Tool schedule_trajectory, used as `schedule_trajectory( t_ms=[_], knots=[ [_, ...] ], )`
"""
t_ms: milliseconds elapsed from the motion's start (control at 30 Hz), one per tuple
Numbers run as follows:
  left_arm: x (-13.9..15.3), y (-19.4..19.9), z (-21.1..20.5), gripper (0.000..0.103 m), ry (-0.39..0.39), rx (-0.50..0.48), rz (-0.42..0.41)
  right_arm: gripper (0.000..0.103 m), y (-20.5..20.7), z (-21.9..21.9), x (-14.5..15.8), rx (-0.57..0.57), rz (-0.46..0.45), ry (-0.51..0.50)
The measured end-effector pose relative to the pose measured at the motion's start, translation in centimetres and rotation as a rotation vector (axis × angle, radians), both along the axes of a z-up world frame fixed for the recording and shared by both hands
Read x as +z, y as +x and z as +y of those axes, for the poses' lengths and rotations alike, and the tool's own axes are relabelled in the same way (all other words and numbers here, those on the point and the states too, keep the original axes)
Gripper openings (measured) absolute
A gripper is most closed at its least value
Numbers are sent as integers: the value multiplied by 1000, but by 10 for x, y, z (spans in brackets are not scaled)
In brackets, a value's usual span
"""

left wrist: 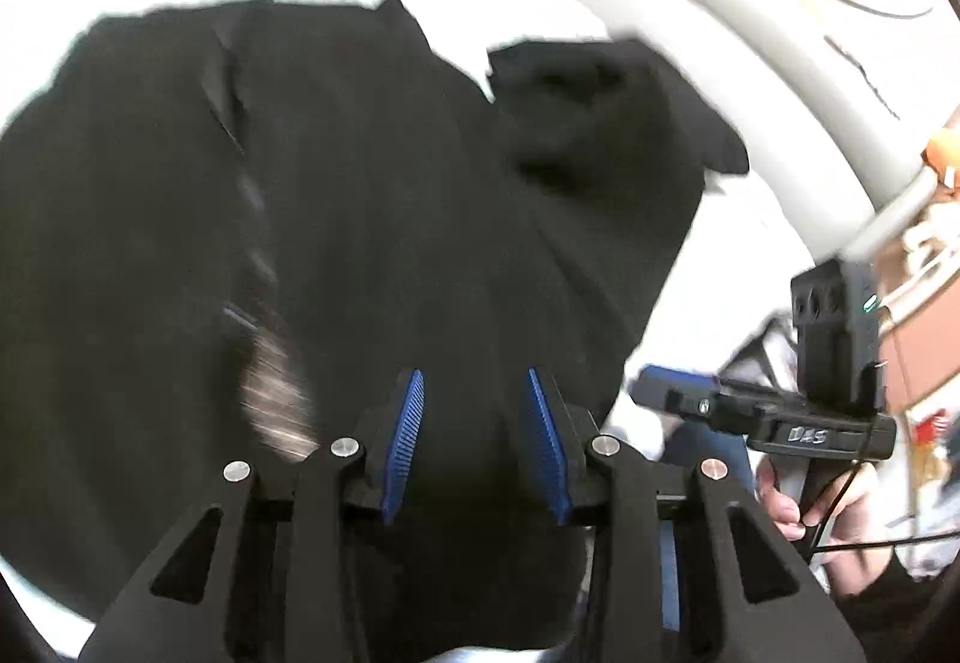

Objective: Fold clothes

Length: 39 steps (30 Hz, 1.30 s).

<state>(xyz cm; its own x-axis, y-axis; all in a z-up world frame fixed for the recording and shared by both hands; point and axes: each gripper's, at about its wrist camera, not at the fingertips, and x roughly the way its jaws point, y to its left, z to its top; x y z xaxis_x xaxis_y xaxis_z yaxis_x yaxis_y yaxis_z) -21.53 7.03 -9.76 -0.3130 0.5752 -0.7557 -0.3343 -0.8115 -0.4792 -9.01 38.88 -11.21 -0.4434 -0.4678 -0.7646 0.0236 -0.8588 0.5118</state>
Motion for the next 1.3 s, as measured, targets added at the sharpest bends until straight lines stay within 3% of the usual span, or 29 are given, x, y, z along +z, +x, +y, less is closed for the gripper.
schedule_trajectory(
  t_ms=[67, 133, 233, 333, 400, 500, 600, 767, 833, 900, 1000, 1133, 1200, 1300],
  knots=[
    [-28, 1, 16, 37, -70, -32, -68, 64, -7, -14, -6, 10, 8, -7],
    [-48, 12, 18, 36, -133, -41, -101, 66, -14, -14, -18, 12, -49, 35],
    [-42, 26, 6, 36, -108, -44, -111, 57, -10, -21, -40, 49, -140, 119],
    [-31, 30, -3, 37, -86, -51, -115, 57, 5, 11, -34, 1, -140, -2],
    [-21, 28, -6, 37, -54, -47, -101, 59, 9, 41, -19, -69, -99, -31],
    [-10, 24, -5, 39, 1, -33, -76, 71, -6, 89, 4, -183, -5, -53],
    [-12, 13, 3, 40, 0, -24, -94, 75, -28, 139, 26, -301, 90, -86],
    [-13, 7, 13, 40, 3, -5, -111, 83, -86, 197, 25, -468, 152, -161],
    [-16, 9, -7, 40, 10, 12, -128, 75, -105, 202, 19, -454, 173, -249],
    [-15, 10, -20, 40, 4, 35, -137, 47, -118, 195, 29, -436, 213, -250],
    [-8, 10, -46, 40, 26, 92, -130, 22, -129, 158, 75, -338, 373, -162],
    [4, 9, -84, 40, 44, 190, -98, 10, -144, 44, 135, 14, 534, -65],
    [8, 10, -111, 41, 41, 269, -73, 10, -141, -22, 140, 228, 538, -67],
    [8, 14, -145, 41, 44, 375, -65, 10, -131, -94, 90, 459, 376, -71]
  ],
)
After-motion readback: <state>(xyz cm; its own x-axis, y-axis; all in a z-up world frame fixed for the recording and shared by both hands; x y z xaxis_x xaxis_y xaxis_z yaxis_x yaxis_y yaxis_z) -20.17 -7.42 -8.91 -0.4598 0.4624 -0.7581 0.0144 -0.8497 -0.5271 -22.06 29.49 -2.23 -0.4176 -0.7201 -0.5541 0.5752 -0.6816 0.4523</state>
